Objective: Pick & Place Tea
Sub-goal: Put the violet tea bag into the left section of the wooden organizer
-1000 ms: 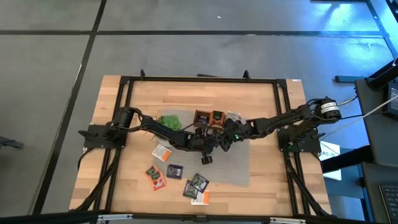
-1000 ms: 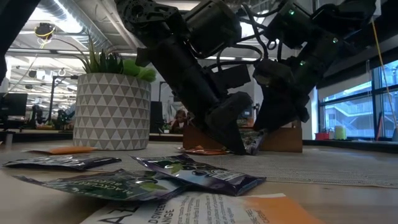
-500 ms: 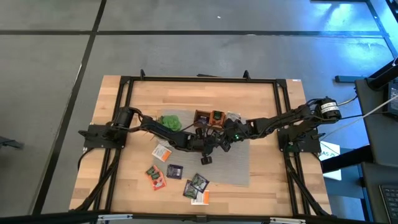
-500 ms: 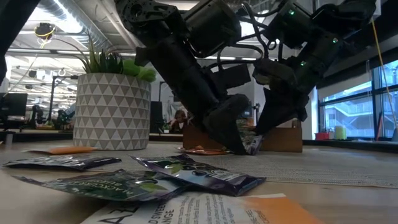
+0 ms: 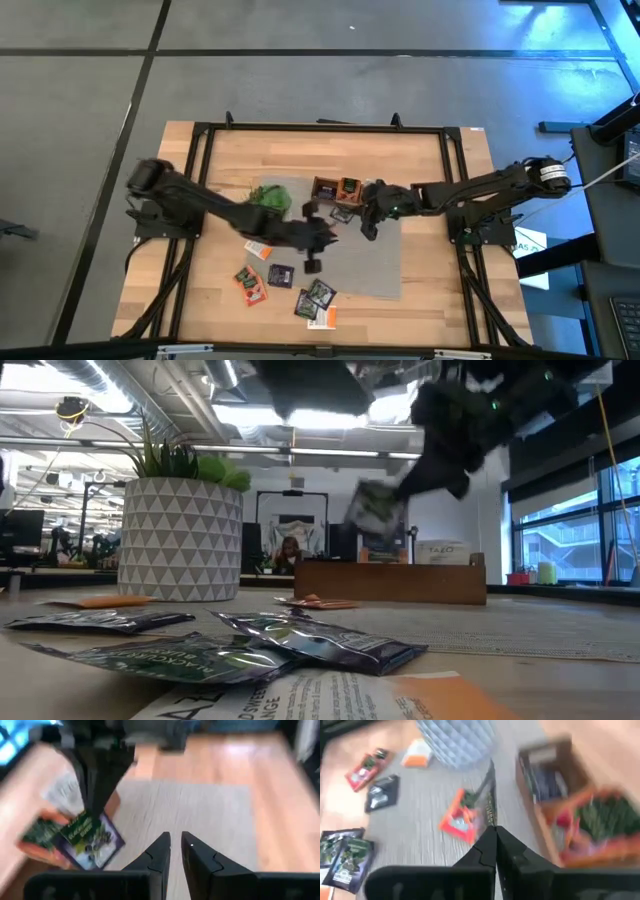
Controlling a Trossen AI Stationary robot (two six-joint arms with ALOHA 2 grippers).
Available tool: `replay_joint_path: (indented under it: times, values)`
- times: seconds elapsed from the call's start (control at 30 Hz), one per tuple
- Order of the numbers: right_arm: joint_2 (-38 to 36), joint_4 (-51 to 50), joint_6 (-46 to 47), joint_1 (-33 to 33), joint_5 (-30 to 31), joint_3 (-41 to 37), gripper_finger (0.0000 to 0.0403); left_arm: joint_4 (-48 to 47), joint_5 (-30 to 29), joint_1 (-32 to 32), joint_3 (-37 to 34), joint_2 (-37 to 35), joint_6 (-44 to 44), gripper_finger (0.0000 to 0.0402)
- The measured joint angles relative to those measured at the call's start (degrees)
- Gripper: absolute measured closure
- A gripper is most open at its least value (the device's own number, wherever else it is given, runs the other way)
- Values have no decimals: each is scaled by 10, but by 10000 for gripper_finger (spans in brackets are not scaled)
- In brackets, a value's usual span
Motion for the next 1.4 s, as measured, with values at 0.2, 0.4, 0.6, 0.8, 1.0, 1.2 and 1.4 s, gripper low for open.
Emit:
replay_joint_path:
  times: [0.2, 0.4, 0.6, 0.8, 1.0, 1.2, 1.4]
  values:
    - [18, -2, -103, 0, 19, 63, 399, 89, -34, -49, -79, -94, 0, 361]
    - [86, -13, -226, 0, 118, 136, 399, 96, -109, -90, -130, -133, -16, 359]
    - [160, -42, -253, -20, 137, 180, 400, 93, -166, -117, -143, -131, -15, 362]
    - [229, -49, -269, -42, 182, 191, 400, 89, -178, -116, -143, -130, -11, 358]
    - [246, -50, -281, -52, 190, 191, 400, 84, -179, -115, -143, -131, -11, 359]
    - [228, -66, -284, -52, 237, 199, 400, 81, -178, -115, -143, -131, -11, 360]
    - [231, -72, -296, -53, 236, 211, 400, 80, -179, -115, -142, -131, -11, 361]
